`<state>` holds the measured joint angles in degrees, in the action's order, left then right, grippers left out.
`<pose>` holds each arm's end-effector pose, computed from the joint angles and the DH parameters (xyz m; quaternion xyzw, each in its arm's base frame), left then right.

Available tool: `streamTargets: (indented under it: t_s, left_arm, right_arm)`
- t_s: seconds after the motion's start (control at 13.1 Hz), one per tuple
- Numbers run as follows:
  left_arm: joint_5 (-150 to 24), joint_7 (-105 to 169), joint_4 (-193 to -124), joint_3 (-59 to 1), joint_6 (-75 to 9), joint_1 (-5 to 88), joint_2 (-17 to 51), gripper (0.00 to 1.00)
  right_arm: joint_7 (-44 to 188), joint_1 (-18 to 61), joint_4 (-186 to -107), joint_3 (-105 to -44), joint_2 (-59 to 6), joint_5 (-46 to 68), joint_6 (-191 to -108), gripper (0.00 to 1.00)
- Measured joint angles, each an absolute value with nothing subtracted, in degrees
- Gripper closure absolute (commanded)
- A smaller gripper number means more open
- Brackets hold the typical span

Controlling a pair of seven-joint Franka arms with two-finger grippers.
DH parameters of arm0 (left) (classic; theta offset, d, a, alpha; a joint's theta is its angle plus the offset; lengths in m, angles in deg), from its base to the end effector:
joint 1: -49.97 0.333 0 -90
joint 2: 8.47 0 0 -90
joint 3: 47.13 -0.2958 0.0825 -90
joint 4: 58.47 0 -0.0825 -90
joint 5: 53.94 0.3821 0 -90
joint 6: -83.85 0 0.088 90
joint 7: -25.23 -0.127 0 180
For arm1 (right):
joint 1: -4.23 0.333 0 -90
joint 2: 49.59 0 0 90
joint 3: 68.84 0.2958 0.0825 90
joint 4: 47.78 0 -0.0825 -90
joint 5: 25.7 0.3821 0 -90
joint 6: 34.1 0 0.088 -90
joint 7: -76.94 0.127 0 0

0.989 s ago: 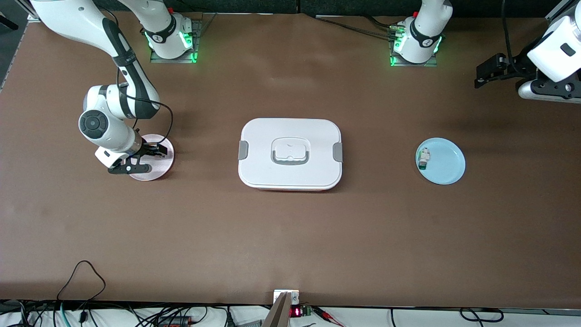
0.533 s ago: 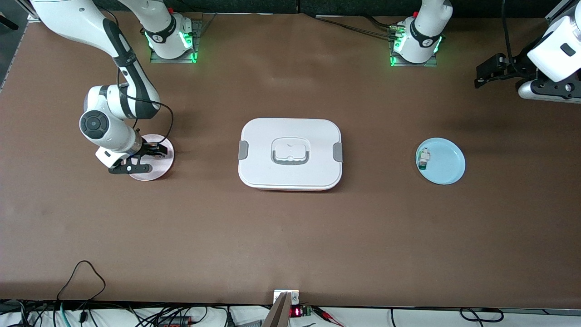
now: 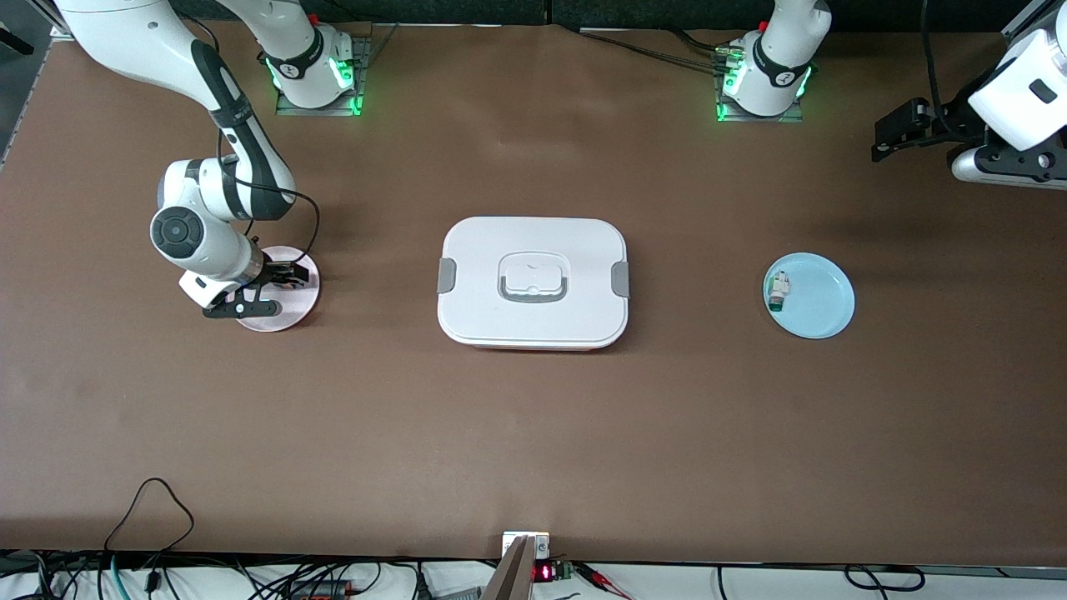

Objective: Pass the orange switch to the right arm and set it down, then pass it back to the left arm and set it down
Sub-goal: 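Close the right gripper on the black-orange switch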

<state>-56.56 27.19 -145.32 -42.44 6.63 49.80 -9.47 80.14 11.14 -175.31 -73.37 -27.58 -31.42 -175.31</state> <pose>0.5179 -0.0510 0.6015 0.9965 -0.0285 -0.0764 0.0174 0.5208 0.0182 0.1511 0.9958 0.0357 -0.0703 0.0468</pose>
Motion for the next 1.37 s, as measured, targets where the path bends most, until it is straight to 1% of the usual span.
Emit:
streamTargets:
  t_s: [1.37]
  left_arm:
    - [-56.56, 27.19, -145.32, -42.44, 6.64, 49.80, -9.47, 0.00]
  right_arm:
    - [80.87, 10.85, -176.13, -73.42, -27.35, -31.42, -175.38, 0.00]
